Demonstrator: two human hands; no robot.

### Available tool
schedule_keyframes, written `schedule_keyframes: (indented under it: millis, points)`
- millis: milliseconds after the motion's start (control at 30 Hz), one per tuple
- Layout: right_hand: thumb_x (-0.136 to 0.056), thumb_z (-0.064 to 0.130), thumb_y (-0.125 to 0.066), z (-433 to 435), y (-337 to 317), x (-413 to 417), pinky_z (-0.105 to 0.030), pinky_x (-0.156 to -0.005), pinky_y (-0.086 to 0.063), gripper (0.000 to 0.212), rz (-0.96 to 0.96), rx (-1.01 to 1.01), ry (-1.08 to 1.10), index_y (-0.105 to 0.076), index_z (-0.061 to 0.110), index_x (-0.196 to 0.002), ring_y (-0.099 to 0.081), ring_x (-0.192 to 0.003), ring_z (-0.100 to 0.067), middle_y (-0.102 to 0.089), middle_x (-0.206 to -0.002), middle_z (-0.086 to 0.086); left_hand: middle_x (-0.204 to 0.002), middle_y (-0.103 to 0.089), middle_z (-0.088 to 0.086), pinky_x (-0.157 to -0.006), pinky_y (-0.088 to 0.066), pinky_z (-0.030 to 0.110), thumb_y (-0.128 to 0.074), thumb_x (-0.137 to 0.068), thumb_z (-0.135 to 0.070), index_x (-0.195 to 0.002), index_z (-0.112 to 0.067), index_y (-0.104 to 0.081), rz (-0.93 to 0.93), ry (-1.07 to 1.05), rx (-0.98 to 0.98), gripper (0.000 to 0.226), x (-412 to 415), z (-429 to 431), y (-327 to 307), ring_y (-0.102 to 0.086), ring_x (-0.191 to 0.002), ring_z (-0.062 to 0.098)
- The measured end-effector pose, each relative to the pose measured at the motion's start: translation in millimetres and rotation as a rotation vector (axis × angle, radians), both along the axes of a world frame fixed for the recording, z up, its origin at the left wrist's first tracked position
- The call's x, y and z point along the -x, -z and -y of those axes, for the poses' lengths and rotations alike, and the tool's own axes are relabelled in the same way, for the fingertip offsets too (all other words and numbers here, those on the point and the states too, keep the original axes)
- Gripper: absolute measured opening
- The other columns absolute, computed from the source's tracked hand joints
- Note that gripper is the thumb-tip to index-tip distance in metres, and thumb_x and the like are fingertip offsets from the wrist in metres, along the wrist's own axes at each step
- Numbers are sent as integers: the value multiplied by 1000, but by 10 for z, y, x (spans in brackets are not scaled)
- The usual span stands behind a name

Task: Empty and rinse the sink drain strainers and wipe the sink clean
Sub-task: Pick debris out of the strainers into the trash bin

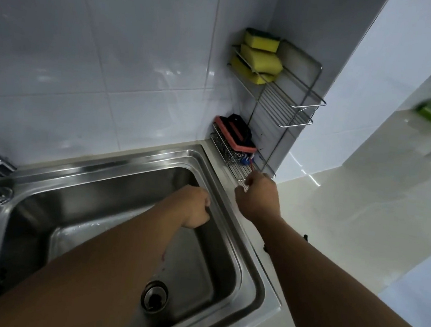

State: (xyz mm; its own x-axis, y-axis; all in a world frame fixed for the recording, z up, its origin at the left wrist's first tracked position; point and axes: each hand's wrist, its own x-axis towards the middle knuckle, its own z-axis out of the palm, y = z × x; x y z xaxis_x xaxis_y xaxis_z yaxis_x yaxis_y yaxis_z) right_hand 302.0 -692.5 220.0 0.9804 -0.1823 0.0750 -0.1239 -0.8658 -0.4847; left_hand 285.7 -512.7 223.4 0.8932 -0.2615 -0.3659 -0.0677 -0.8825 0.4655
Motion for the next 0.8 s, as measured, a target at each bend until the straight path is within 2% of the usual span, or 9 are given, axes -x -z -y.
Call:
schedule_keyframes:
  millis: [67, 167, 233, 333, 433, 533, 667, 800]
  points:
    - [-85, 27, -70, 119, 11, -72, -32, -78, -47, 31, 18, -16, 34, -55, 17, -111, -53, -94, -21, -54, -116, -6, -126, -62, 1, -95, -51, 33, -63, -89, -22, -127, -23, -60, -9, 1, 2, 38, -17, -46, 55, -60, -111, 21]
    - [-85, 26, -71, 210, 43, -161, -38, -85, -52, 46, -42, -47, 85, -51, 16, -125, -56, -104, -27, -50, -127, -9, -124, -64, 1, -97, -51, 36, -65, -88, -25, -124, -23, -61, -24, -7, -18, 37, -37, -142, 154, -61, -111, 20]
    - [-85, 22, -71, 234, 81, -202, -37, -87, -50, 49, -74, -54, 95, -50, 16, -128, -56, -107, -29, -50, -129, -11, -122, -66, 1, -97, -51, 36, -65, -87, -25, -123, -22, -62, -26, -7, -35, 37, -43, -200, 213, -62, -110, 19]
    - [-85, 16, -68, 240, 119, -261, -32, -79, -44, 45, -123, -81, 109, -51, 13, -127, -51, -98, -25, -54, -126, -13, -120, -66, 1, -96, -51, 35, -65, -86, -25, -123, -23, -62, -38, -18, -29, 37, -52, -270, 282, -62, -107, 18]
    - [-89, 16, -59, 231, 140, -295, -31, -74, -42, 31, -125, -112, 136, -55, 8, -119, -51, -89, -25, -60, -113, -14, -122, -65, 0, -99, -50, 36, -65, -87, -26, -124, -23, -63, -38, -19, -39, 37, -60, -326, 323, -62, -109, 19]
    - [-93, 14, -53, 205, 150, -318, -31, -71, -42, 24, -132, -147, 156, -55, 8, -117, -52, -85, -26, -56, -102, -10, -119, -67, 0, -97, -51, 35, -67, -86, -23, -122, -23, -63, -43, -34, -31, 36, -49, -387, 373, -63, -105, 18]
    - [-91, 7, -50, 159, 140, -334, -32, -71, -44, 20, -124, -148, 163, -55, 6, -110, -55, -87, -29, -57, -101, -12, -123, -66, 0, -99, -49, 33, -66, -87, -22, -125, -23, -63, -54, -45, -32, 38, -35, -463, 410, -62, -109, 19]
    - [-89, 2, -49, 139, 114, -351, -32, -70, -46, 25, -125, -154, 175, -57, 4, -112, -57, -87, -29, -58, -103, -13, -123, -65, 0, -98, -50, 32, -66, -86, -24, -124, -25, -63, -51, -49, -31, 38, -22, -482, 402, -62, -109, 19]
